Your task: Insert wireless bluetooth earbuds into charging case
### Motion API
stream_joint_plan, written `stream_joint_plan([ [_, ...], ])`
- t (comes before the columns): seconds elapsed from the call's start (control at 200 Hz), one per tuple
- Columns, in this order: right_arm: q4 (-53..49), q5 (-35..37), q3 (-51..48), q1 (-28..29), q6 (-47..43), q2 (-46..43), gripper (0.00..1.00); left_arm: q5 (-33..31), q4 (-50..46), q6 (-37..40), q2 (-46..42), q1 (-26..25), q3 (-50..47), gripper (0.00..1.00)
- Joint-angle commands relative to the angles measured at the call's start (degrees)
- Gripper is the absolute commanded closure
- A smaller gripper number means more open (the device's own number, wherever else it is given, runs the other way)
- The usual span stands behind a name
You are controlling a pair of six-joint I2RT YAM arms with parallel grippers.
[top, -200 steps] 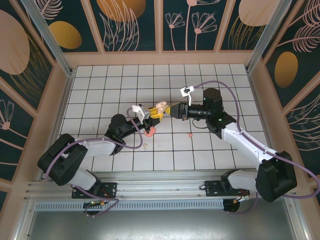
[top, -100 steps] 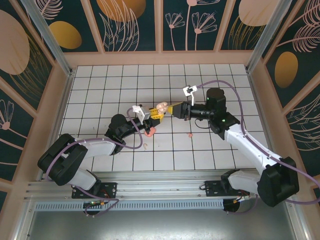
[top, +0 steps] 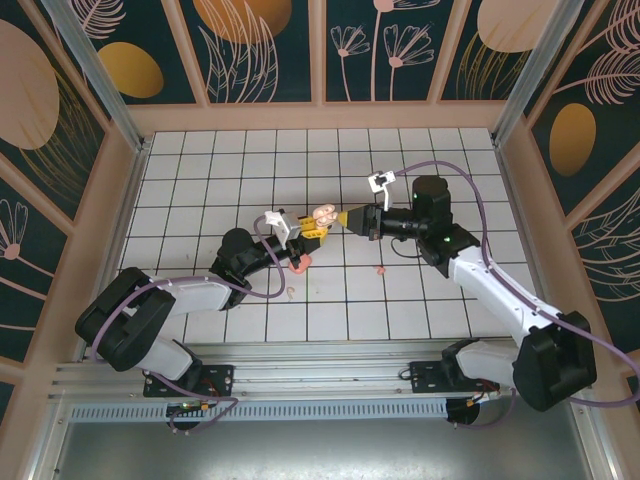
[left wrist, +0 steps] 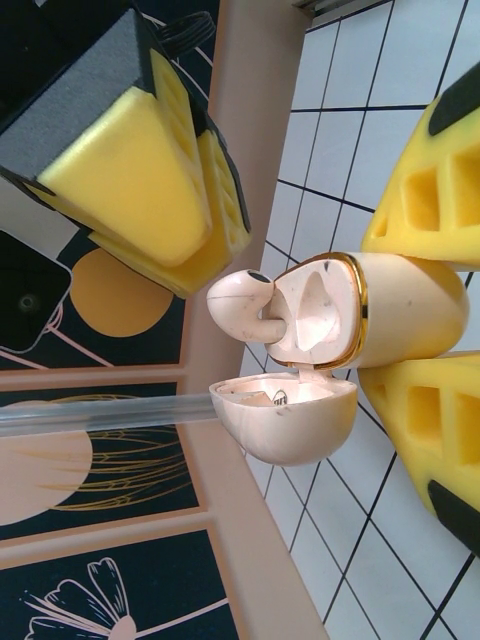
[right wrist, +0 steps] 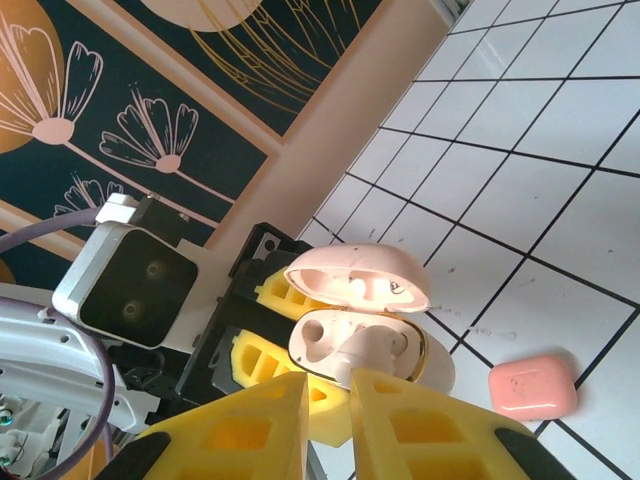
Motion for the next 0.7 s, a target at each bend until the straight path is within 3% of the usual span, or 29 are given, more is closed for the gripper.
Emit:
stream_joint_plan([
  [0.0, 1.47, 0.24, 1.63, 0.75, -0.26, 0.93, 0.82, 0.55, 0.61, 0.80, -0.84, -0.11, 0.22, 0.85],
  [0.696, -0.40, 2.83, 2.86, 2.39, -1.25, 1.71, 0.84, 0.49, -0.28, 1.29, -0.85, -0.05, 0.49, 0.85],
])
